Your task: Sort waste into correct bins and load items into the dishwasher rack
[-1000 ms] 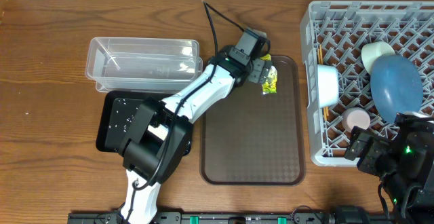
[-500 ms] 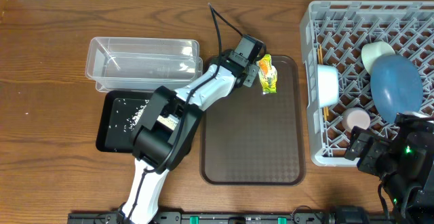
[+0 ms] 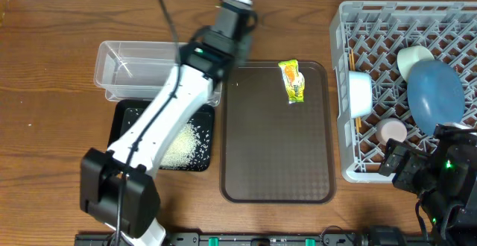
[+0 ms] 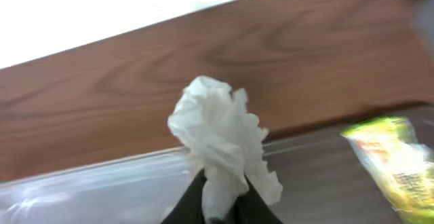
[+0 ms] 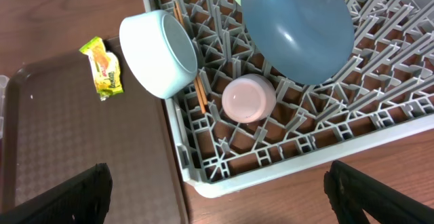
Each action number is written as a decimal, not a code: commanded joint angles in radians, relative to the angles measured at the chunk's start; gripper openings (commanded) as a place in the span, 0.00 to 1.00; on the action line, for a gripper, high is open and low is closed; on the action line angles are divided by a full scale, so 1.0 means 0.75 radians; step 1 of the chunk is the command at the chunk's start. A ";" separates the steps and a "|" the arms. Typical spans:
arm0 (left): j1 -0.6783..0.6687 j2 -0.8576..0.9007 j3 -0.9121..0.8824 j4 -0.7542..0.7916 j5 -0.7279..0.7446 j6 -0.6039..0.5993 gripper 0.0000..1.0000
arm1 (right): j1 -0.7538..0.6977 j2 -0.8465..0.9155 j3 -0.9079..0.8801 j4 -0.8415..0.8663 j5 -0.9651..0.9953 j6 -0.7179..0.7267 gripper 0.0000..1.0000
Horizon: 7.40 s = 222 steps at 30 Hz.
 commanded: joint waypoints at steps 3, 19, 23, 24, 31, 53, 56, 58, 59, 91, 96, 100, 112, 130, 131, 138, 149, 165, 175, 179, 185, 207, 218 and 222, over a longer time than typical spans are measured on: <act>0.095 0.087 -0.027 -0.028 -0.104 0.009 0.48 | -0.007 0.000 0.006 0.001 0.019 0.008 0.99; -0.214 0.269 -0.026 0.190 0.282 0.013 0.69 | -0.007 0.000 0.006 0.001 0.019 0.008 0.99; -0.278 0.426 -0.026 0.341 0.334 -0.017 0.69 | -0.007 0.000 0.006 0.001 0.018 0.008 0.99; -0.289 0.455 -0.026 0.365 0.375 -0.033 0.69 | -0.007 0.000 0.006 0.001 0.018 0.008 0.99; -0.332 0.516 -0.026 0.377 0.419 -0.294 0.68 | -0.007 0.000 0.006 0.001 0.018 0.008 0.99; -0.326 0.565 -0.037 0.294 0.488 -0.624 0.11 | -0.007 0.000 0.006 0.001 0.018 0.008 0.99; -0.302 0.518 -0.036 0.272 0.508 -0.558 0.06 | -0.007 0.000 0.006 0.001 0.018 0.008 0.99; -0.279 0.463 -0.036 0.230 0.506 -0.524 0.06 | -0.007 0.000 0.006 0.001 0.018 0.008 0.99; -0.267 0.428 -0.036 0.207 0.506 -0.512 0.06 | -0.007 0.000 0.006 0.001 0.018 0.008 0.99; 0.307 -0.186 -0.039 -0.608 0.041 -0.320 0.80 | -0.007 0.000 0.006 0.001 0.019 0.008 0.99; 0.303 -0.431 -0.039 -0.770 0.086 -0.321 0.86 | -0.007 0.000 0.006 0.001 0.019 0.008 0.99; 0.303 -0.637 -0.039 -0.842 0.183 -0.321 0.87 | -0.007 0.000 0.006 0.000 0.019 0.008 0.99; 0.303 -1.002 -0.039 -0.903 0.193 -0.319 0.94 | -0.007 0.000 0.006 0.001 0.019 0.008 0.99; 0.456 -1.765 -0.994 -0.163 0.011 -0.316 0.95 | -0.007 0.000 0.006 0.001 0.018 0.008 0.99; 0.463 -1.818 -1.057 -0.120 0.011 -0.316 0.96 | -0.007 0.000 0.006 0.001 0.019 0.008 0.99; 0.473 -2.135 -1.413 0.027 0.011 -0.321 0.96 | -0.007 0.000 0.006 0.001 0.019 0.008 0.99; 0.469 -2.370 -1.704 0.113 0.021 -0.322 0.96 | -0.007 0.000 0.006 0.001 0.018 0.008 0.99; 0.443 -2.370 -1.947 0.241 0.021 -0.321 0.96 | -0.007 0.000 0.006 0.001 0.018 0.008 0.99; 0.443 -2.367 -1.947 0.240 0.021 -0.321 0.96 | -0.007 0.000 0.006 0.001 0.019 0.008 0.99; 0.443 -2.368 -1.947 0.240 0.021 -0.320 0.96 | -0.007 0.000 0.006 0.001 0.018 0.008 0.99; 0.443 -2.368 -1.947 0.240 0.021 -0.321 0.96 | -0.007 0.000 0.006 0.001 0.018 0.008 0.99; 0.443 -2.367 -1.947 0.240 0.021 -0.321 0.96 | -0.007 -0.296 -0.651 0.915 -0.075 0.014 0.99; 0.443 -2.367 -1.947 0.240 0.021 -0.320 0.96 | 0.021 -0.789 -1.219 1.210 -0.056 0.013 0.99; 0.443 -2.368 -1.947 0.240 0.021 -0.320 0.96 | 0.036 -0.874 -1.362 1.338 -0.070 0.014 0.99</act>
